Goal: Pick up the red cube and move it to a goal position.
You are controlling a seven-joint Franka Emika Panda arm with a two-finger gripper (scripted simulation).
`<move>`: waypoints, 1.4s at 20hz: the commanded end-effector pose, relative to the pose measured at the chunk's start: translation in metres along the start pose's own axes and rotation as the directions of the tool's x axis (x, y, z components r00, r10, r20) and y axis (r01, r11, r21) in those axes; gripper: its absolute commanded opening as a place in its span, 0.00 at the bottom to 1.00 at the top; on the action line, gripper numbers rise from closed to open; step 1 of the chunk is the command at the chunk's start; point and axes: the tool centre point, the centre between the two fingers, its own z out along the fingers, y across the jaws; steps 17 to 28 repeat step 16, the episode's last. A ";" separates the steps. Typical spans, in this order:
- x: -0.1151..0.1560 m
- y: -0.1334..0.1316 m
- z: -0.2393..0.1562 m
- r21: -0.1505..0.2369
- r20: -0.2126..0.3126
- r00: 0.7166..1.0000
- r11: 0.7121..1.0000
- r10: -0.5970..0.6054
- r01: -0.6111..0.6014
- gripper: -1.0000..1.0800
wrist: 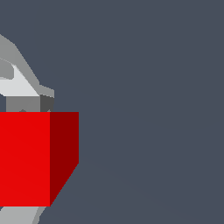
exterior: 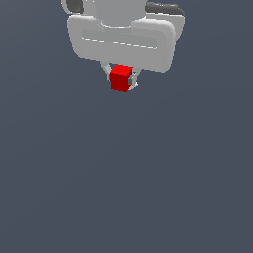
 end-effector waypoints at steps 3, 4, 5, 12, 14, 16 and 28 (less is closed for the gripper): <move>-0.003 0.001 -0.030 0.000 0.001 1.000 1.000 -0.001 0.001 0.00; -0.003 0.001 -0.035 0.000 0.001 1.000 1.000 -0.001 0.001 0.00; -0.003 0.001 -0.039 0.000 0.001 1.000 1.000 -0.001 0.001 0.00; -0.004 0.002 -0.058 0.000 0.001 1.000 1.000 -0.001 0.001 0.00; -0.004 0.002 -0.059 0.000 0.001 1.000 1.000 -0.001 0.001 0.00; -0.004 0.002 -0.060 0.000 0.001 1.000 1.000 -0.001 0.001 0.00; -0.004 0.002 -0.060 0.000 0.001 1.000 1.000 -0.001 0.001 0.00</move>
